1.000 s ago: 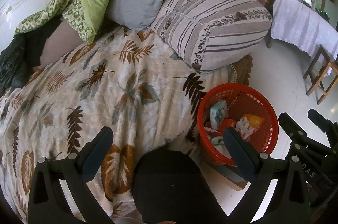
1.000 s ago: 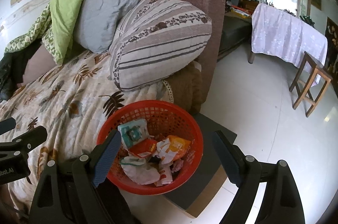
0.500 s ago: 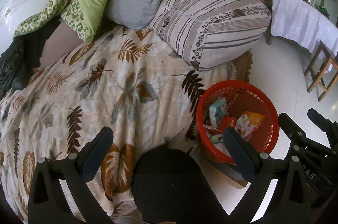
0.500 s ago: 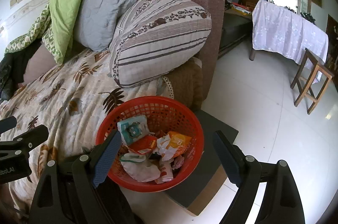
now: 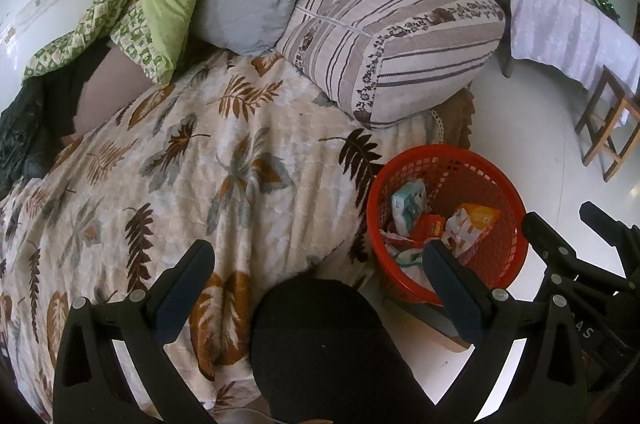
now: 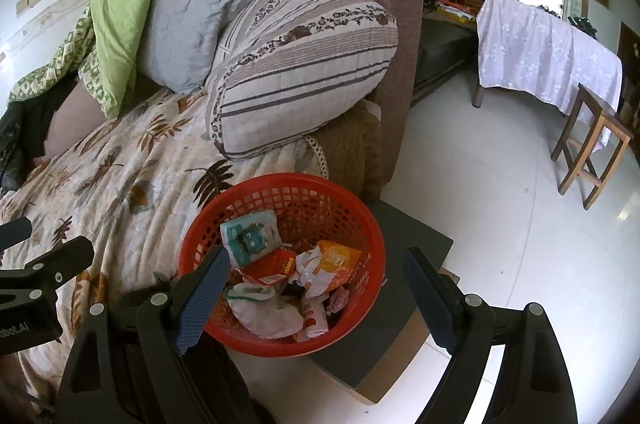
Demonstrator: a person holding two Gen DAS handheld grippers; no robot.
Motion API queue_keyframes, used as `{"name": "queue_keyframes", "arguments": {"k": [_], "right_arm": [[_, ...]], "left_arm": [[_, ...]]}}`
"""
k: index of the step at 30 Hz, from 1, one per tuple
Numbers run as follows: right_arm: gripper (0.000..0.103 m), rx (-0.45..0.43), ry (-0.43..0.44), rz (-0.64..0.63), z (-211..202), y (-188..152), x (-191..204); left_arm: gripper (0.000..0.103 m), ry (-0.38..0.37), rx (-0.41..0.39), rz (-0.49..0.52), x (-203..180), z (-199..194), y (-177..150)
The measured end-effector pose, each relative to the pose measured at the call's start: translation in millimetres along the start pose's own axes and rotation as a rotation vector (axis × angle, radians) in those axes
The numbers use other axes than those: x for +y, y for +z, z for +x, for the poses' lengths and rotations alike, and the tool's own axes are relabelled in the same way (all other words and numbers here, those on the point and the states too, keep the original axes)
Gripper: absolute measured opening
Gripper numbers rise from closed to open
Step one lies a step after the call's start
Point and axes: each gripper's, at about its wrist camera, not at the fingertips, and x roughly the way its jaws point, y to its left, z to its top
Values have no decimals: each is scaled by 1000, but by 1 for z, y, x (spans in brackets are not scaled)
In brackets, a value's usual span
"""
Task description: Collect trash
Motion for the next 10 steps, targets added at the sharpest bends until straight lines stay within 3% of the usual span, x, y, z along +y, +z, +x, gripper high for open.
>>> {"name": "queue_keyframes", "arguments": {"k": [10], "right_arm": [[90,-7,-21,14,-2,-1,-6]], "left_arm": [[103,-43,2,8,-4,1,0]]}}
